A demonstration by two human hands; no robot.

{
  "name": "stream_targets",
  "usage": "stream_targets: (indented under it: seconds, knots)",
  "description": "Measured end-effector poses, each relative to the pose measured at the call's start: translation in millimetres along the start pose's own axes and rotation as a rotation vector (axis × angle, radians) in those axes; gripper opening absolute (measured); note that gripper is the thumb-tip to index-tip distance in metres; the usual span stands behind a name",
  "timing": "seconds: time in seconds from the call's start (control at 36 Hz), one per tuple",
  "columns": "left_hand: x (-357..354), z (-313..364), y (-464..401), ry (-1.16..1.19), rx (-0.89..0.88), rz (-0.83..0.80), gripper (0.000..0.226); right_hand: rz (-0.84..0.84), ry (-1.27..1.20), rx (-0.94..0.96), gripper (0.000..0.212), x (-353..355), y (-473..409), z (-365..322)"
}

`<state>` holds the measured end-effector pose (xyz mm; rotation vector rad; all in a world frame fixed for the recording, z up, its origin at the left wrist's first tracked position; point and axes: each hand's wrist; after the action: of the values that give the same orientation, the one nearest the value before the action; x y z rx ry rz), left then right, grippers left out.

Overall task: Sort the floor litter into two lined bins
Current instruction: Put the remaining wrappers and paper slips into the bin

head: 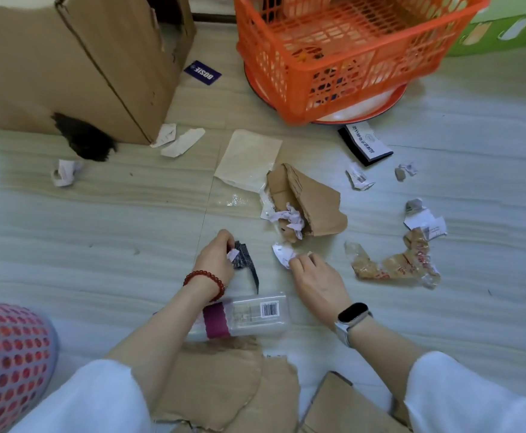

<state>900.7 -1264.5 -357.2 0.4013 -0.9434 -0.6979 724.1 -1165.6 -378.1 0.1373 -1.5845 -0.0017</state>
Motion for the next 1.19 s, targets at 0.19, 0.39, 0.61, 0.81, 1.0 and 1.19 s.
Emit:
stream_targets:
  seconds: [0.19,0.39,0.61,0.81,1.0,1.19]
  knots:
    - [27,-5,2,-0.044,-0.055,-0.047,0.048,-0.198,-0.045,-0.052,0.029,10,-10,-9]
    - [40,-14,3,-0.024,-0.036,-0.045,0.038,-0.238,-0.462,-0.07,0.032,25,-12,-17]
    - [30,-17,9,0.057,-0.063,-0.013,0.024,-0.127,-0.779,-0.238,0.025,59,-62,-4]
    - [8,4,5,-0.08,-0.006,-0.212,0.061,-0.203,-0.685,-0.247,0.035,44,-47,-4]
    - [-13,29,-1,-0.342,0.079,-0.147,0.063,-0.117,-0.469,-0.13,0.043,55,-47,4]
    - [-14,30,-8,-0.359,0.111,-0.132,0.047,-0.318,-0.191,-0.184,0.043,41,-75,10]
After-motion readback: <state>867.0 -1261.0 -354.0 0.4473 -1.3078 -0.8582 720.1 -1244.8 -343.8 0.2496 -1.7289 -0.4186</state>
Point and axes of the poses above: each hand's wrist, its own y-axis away from the middle knuckle, its own x-axis out of the back of the hand, z = x × y, and after that the axes turned 15 degrees about -z, right-handed
